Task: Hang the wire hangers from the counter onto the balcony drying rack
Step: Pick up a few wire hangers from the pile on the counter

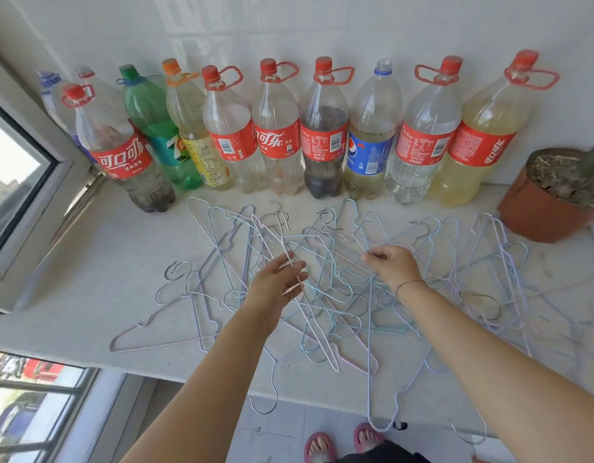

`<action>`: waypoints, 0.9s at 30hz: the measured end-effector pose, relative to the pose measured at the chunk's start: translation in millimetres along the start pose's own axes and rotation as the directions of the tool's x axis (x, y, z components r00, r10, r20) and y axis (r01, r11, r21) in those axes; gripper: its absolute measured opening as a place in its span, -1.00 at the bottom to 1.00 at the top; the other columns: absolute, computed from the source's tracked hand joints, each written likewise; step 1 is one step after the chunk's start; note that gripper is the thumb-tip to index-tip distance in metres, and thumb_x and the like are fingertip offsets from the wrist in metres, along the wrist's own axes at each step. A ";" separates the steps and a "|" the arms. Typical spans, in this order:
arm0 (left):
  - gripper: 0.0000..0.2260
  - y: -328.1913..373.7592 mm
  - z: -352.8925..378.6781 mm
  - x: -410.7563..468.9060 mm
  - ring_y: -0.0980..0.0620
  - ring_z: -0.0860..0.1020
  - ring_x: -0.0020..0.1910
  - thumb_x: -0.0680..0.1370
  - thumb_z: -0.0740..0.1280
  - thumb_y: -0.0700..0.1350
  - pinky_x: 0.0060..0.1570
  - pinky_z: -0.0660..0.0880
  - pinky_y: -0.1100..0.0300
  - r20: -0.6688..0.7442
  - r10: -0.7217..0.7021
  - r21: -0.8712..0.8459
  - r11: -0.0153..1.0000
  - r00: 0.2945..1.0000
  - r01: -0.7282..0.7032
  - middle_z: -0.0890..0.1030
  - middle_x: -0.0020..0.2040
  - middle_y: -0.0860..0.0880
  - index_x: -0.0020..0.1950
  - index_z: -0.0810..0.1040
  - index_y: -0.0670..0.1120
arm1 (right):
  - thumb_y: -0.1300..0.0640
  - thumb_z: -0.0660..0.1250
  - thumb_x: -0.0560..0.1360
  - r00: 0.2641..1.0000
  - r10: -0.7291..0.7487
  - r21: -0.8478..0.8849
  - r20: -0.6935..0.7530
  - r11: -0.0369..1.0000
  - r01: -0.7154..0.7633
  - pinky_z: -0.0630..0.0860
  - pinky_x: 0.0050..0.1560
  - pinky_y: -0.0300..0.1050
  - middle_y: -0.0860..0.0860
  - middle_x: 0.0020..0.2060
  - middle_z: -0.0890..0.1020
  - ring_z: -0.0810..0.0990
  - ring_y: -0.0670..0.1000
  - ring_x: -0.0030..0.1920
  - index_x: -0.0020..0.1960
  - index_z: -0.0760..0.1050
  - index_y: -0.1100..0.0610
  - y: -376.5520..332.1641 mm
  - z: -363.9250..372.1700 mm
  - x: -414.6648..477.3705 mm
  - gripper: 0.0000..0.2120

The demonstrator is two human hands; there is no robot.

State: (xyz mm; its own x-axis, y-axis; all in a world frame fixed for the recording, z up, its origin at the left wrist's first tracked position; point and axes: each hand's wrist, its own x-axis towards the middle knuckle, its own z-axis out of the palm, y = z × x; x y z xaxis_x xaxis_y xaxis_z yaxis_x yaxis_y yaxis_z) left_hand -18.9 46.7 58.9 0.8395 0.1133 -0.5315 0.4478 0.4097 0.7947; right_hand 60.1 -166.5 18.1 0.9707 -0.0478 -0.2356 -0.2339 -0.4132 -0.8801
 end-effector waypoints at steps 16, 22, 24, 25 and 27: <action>-0.61 24.2 6.1 -90.6 0.02 0.61 -0.33 0.48 0.27 -0.44 -0.26 0.58 0.22 -0.171 0.261 -0.228 0.928 0.950 -0.296 0.61 -0.15 -0.09 0.20 0.48 -0.06 | 0.26 0.31 0.50 0.911 -0.192 0.505 0.364 0.863 -0.020 0.40 -0.40 -0.35 0.01 -0.36 0.50 0.44 -0.14 -0.44 0.07 0.54 0.19 -97.3 -17.7 -53.0 -0.84; -0.61 -0.2 -5.6 -173.9 0.03 0.59 -0.32 0.50 0.25 -0.43 -0.22 0.57 0.23 -0.331 0.373 -0.237 0.856 0.867 -0.459 0.64 -0.18 -0.04 0.23 0.48 -0.08 | 0.29 0.30 0.47 0.699 -0.312 0.482 0.643 0.875 -0.052 0.42 -0.42 -0.35 0.00 -0.41 0.50 0.44 -0.14 -0.44 -0.05 0.58 0.17 -125.7 -4.3 -105.6 -0.88; -0.63 -13.7 -17.5 -205.5 0.05 0.60 -0.30 0.50 0.25 -0.42 -0.23 0.57 0.26 -0.407 0.378 -0.245 0.832 0.831 -0.498 0.68 -0.14 -0.02 0.25 0.48 -0.12 | 0.30 0.28 0.48 0.617 -0.324 0.450 0.717 0.891 -0.056 0.43 -0.40 -0.36 0.00 -0.40 0.50 0.44 -0.13 -0.41 -0.03 0.57 0.19 -131.1 6.4 -129.3 -0.88; -0.64 -21.5 -24.6 -221.8 0.06 0.61 -0.29 0.50 0.26 -0.41 -0.24 0.56 0.27 -0.449 0.376 -0.245 0.821 0.811 -0.516 0.68 -0.12 -0.02 0.26 0.47 -0.15 | 0.30 0.28 0.48 0.574 -0.329 0.434 0.750 0.899 -0.053 0.43 -0.40 -0.35 0.00 -0.39 0.49 0.44 -0.13 -0.40 -0.03 0.56 0.18 -133.3 12.9 -142.6 -0.88; -0.65 -38.3 -38.8 -255.7 0.06 0.62 -0.28 0.51 0.27 -0.39 -0.23 0.56 0.27 -0.540 0.361 -0.243 0.798 0.760 -0.551 0.69 -0.09 -0.04 0.27 0.47 -0.18 | 0.29 0.29 0.48 0.490 -0.329 0.400 0.807 0.916 -0.043 0.43 -0.38 -0.35 0.00 -0.39 0.49 0.44 -0.13 -0.39 -0.02 0.56 0.16 -134.8 29.9 -169.7 -0.88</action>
State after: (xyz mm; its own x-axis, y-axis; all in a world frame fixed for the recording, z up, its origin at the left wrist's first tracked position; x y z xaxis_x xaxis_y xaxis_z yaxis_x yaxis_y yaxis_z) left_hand -262.7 37.1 153.0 0.6336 0.7229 -0.2757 -0.1804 0.4846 0.8559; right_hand -74.8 -75.5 164.3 0.5077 0.8469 -0.1583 -0.2779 -0.0129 -0.9605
